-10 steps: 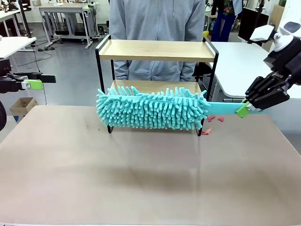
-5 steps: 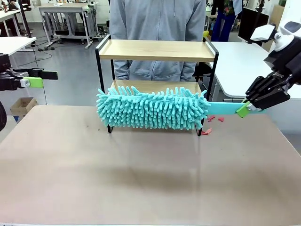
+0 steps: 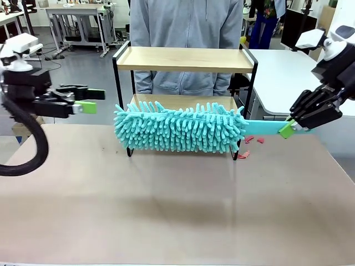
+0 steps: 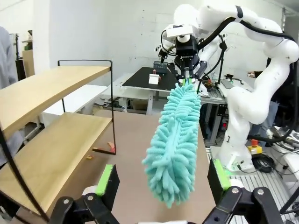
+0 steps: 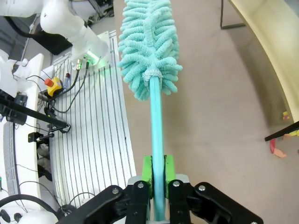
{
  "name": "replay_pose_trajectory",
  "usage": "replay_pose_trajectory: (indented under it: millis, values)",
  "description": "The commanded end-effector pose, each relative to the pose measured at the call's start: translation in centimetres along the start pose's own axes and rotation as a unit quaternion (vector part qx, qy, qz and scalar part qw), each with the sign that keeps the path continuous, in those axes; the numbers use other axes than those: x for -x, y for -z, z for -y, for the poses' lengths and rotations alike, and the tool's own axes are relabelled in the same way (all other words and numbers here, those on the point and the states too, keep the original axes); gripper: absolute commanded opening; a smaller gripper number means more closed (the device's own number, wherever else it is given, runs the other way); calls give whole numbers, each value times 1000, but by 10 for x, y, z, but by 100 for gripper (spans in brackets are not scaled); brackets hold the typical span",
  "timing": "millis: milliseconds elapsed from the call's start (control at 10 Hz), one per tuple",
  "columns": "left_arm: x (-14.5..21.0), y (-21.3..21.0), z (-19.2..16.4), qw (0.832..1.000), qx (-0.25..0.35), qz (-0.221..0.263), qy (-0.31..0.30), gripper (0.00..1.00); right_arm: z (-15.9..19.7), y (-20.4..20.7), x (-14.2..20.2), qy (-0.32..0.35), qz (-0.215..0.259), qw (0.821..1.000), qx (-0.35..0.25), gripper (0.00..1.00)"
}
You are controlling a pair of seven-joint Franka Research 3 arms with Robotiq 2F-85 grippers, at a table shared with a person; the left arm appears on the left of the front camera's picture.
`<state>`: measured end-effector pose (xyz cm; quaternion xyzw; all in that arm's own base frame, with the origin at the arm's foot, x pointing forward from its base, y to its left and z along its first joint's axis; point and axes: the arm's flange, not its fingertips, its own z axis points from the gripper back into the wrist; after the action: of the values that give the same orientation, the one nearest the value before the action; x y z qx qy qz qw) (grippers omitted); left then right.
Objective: Clean the shelf.
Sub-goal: Hand the Duster back to the human.
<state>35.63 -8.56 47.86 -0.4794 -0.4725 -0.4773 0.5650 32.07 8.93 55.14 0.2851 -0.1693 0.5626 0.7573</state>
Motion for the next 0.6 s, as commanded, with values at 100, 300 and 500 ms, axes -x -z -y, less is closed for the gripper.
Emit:
replay_pose_trajectory:
  millis: [100,300,500]
  values:
    - [10,29,13,1000,21,-9,-20,100,0,-3,-1,-4,11,1000,-4,13]
    - [0,13,0,1000,0,-2,0,100,0,-3,-1,-4,11,1000,-4,13]
    - [3,22,1,1000,8,-8,-6,100,0,-3,-1,-4,11,1000,-4,13]
